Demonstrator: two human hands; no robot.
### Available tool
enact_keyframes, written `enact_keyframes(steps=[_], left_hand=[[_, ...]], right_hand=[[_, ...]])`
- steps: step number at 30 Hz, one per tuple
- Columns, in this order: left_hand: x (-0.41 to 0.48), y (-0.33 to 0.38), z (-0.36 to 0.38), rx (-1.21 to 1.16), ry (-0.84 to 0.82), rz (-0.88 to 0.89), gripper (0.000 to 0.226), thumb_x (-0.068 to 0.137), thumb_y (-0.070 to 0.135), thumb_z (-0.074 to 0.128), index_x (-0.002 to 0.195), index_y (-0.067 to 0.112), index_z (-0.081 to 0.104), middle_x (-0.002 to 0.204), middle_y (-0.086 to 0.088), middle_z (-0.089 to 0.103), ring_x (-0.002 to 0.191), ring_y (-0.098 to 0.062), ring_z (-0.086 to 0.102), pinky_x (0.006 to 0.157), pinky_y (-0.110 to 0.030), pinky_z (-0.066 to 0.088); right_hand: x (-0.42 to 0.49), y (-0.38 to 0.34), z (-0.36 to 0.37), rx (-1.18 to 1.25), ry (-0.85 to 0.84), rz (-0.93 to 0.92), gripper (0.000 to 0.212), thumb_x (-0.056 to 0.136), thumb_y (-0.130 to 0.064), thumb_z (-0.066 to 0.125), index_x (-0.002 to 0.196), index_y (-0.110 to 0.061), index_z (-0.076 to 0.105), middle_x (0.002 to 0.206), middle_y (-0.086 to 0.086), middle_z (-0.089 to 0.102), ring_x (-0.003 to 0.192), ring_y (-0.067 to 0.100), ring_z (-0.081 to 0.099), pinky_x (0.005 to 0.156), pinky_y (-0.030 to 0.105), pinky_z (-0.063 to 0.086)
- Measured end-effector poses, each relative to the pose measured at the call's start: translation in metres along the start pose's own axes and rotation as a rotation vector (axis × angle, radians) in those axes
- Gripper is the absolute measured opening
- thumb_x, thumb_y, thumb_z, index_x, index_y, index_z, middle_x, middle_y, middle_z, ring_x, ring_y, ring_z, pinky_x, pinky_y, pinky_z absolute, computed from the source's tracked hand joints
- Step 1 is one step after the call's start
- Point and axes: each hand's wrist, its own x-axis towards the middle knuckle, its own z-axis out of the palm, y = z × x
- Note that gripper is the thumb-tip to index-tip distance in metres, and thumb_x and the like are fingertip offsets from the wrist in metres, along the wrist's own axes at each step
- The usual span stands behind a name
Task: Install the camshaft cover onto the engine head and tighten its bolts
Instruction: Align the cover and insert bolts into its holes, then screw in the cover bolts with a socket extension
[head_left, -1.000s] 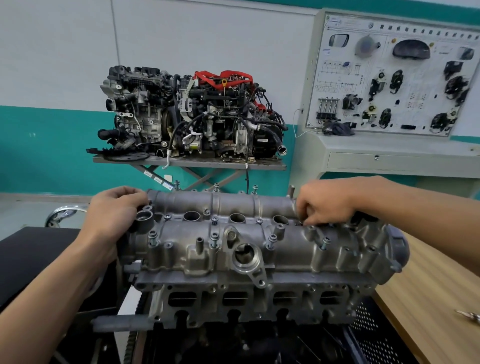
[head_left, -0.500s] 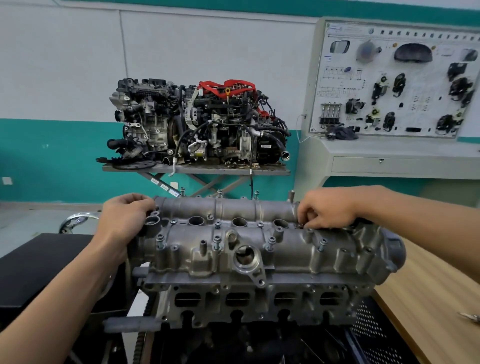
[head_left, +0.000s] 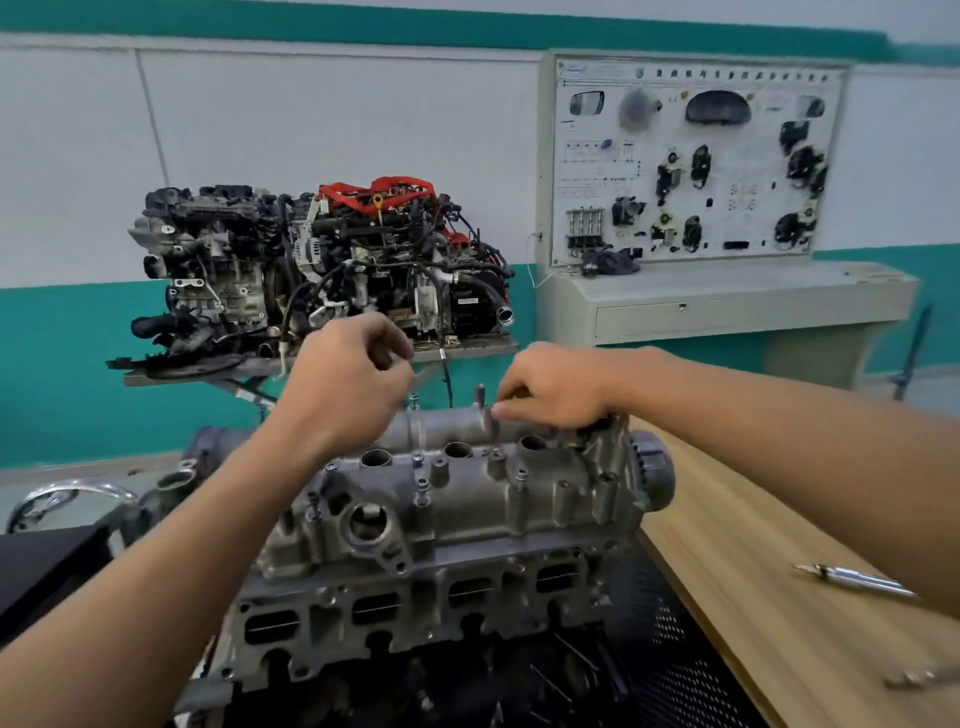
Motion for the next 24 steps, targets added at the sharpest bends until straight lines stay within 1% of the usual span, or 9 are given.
enact_keyframes(steps=[2, 5, 9, 11, 14, 16, 18, 21, 24], left_hand=[[0.003, 0.034, 0.025, -0.041, -0.063, 0.085, 0.006, 0.087, 0.013, 0.065, 0.085, 0.018, 0.068, 0.074, 0.002, 0.068, 0.065, -0.013, 0.059, 0.058, -0.025, 0.045], [-0.003, 0.093, 0.075, -0.162, -0.168, 0.217, 0.004, 0.083, 0.017, 0.069, 0.085, 0.019, 0.066, 0.072, 0.002, 0.068, 0.062, -0.014, 0.060, 0.058, -0.028, 0.045], [-0.033, 0.172, 0.155, -0.328, -0.330, 0.383, 0.013, 0.079, 0.022, 0.070, 0.082, 0.024, 0.058, 0.067, 0.007, 0.064, 0.059, -0.004, 0.058, 0.051, -0.018, 0.039], [-0.053, 0.205, 0.196, -0.354, -0.438, 0.458, 0.013, 0.080, 0.024, 0.070, 0.085, 0.025, 0.058, 0.070, 0.009, 0.062, 0.064, -0.003, 0.055, 0.054, -0.019, 0.037], [-0.082, 0.237, 0.265, -0.268, -0.651, 0.483, 0.015, 0.084, 0.025, 0.067, 0.092, 0.027, 0.054, 0.085, 0.007, 0.063, 0.074, -0.008, 0.055, 0.059, -0.025, 0.038], [-0.099, 0.243, 0.312, -0.133, -0.805, 0.447, 0.016, 0.087, 0.023, 0.063, 0.100, 0.027, 0.056, 0.100, 0.002, 0.064, 0.085, -0.018, 0.057, 0.070, -0.030, 0.044], [-0.112, 0.238, 0.354, -0.004, -0.937, 0.400, 0.019, 0.089, 0.019, 0.058, 0.108, 0.022, 0.060, 0.108, 0.000, 0.065, 0.093, -0.022, 0.060, 0.079, -0.032, 0.051], [-0.128, 0.223, 0.393, 0.086, -1.080, 0.307, 0.025, 0.089, 0.016, 0.052, 0.109, 0.017, 0.066, 0.110, -0.003, 0.068, 0.097, -0.022, 0.064, 0.084, -0.033, 0.055], [-0.132, 0.213, 0.412, 0.043, -1.020, 0.220, 0.019, 0.084, 0.016, 0.054, 0.092, 0.013, 0.071, 0.092, -0.004, 0.072, 0.083, -0.021, 0.067, 0.071, -0.033, 0.056]], right_hand=[[-0.027, 0.003, -0.016, 0.047, 0.169, -0.011, 0.028, 0.100, -0.031, 0.054, 0.107, -0.011, 0.073, 0.087, 0.001, 0.071, 0.075, 0.014, 0.060, 0.072, 0.022, 0.046], [-0.095, 0.019, -0.030, 0.103, 0.334, 0.017, 0.012, 0.085, -0.005, 0.060, 0.087, -0.006, 0.072, 0.066, -0.006, 0.059, 0.067, 0.007, 0.047, 0.058, 0.009, 0.034], [-0.212, 0.050, -0.008, 0.198, 0.386, 0.340, 0.014, 0.074, 0.001, 0.058, 0.079, -0.007, 0.068, 0.072, 0.003, 0.065, 0.070, 0.018, 0.056, 0.065, 0.029, 0.043], [-0.267, 0.061, 0.014, 0.272, 0.425, 0.527, 0.020, 0.073, 0.005, 0.060, 0.076, -0.013, 0.069, 0.069, -0.004, 0.063, 0.070, 0.015, 0.058, 0.068, 0.028, 0.045], [-0.337, 0.076, 0.050, 0.364, 0.399, 0.806, 0.028, 0.075, 0.007, 0.058, 0.067, -0.016, 0.072, 0.068, -0.002, 0.068, 0.069, 0.015, 0.061, 0.068, 0.030, 0.050], [-0.374, 0.085, 0.073, 0.410, 0.347, 0.929, 0.039, 0.071, 0.009, 0.050, 0.059, -0.022, 0.069, 0.068, 0.005, 0.072, 0.069, 0.018, 0.065, 0.066, 0.031, 0.052], [-0.400, 0.096, 0.095, 0.443, 0.307, 1.037, 0.042, 0.070, 0.009, 0.045, 0.056, -0.024, 0.067, 0.065, 0.005, 0.070, 0.060, 0.012, 0.062, 0.063, 0.032, 0.053], [-0.423, 0.118, 0.132, 0.375, 0.236, 1.193, 0.034, 0.079, 0.000, 0.047, 0.068, -0.024, 0.068, 0.073, -0.002, 0.067, 0.066, 0.011, 0.059, 0.066, 0.032, 0.051], [-0.427, 0.143, 0.165, 0.284, 0.137, 1.318, 0.019, 0.085, -0.019, 0.058, 0.101, -0.022, 0.069, 0.096, 0.001, 0.066, 0.089, 0.024, 0.062, 0.080, 0.037, 0.055]])
